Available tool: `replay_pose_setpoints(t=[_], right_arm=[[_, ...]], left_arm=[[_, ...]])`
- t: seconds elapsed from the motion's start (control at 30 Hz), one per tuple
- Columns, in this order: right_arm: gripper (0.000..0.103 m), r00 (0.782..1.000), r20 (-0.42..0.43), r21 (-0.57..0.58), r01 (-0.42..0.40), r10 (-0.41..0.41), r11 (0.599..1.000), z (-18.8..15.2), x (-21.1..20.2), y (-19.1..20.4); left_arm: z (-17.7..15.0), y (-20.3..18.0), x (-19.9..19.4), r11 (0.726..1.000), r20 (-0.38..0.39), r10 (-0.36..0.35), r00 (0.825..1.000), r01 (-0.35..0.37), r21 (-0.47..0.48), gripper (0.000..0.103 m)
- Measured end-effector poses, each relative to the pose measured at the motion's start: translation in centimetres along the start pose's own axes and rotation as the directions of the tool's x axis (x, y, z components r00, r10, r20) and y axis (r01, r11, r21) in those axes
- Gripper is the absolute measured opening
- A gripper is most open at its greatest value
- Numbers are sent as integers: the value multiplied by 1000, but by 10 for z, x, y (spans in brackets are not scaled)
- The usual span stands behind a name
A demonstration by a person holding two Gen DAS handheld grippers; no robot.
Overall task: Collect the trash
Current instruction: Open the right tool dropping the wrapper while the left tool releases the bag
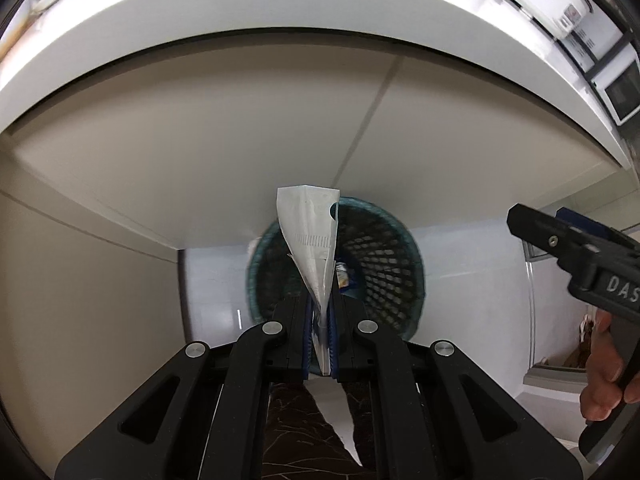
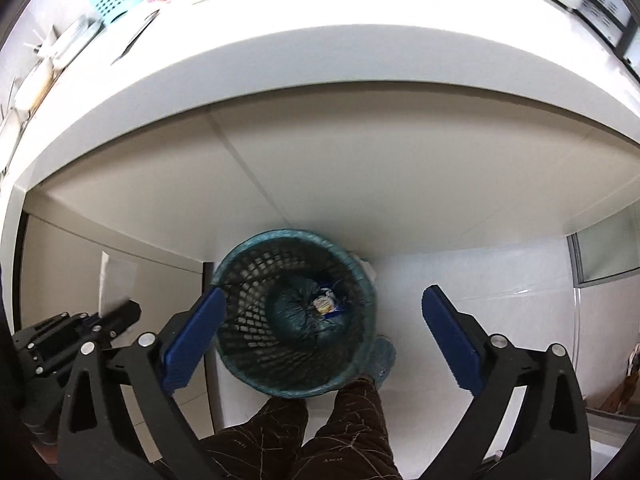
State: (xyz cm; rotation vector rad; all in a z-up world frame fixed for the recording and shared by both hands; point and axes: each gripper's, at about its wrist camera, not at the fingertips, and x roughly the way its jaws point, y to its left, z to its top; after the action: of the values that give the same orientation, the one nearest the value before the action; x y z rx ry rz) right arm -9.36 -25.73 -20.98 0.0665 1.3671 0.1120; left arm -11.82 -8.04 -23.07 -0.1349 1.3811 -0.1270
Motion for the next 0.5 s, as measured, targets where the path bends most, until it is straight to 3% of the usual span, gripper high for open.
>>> replay_pose_setpoints(t=[0.27,0.5], right_arm=[[95,998,31,-20,64,-63,998,8,-11,-36],[95,997,42,-27,70,-69,997,17,-17,-58]], left_arm=[[6,-32,21,1000,-19,-1,1000,1,21,9],[6,-47,43,1000,-45,-2,999,3,31,16]])
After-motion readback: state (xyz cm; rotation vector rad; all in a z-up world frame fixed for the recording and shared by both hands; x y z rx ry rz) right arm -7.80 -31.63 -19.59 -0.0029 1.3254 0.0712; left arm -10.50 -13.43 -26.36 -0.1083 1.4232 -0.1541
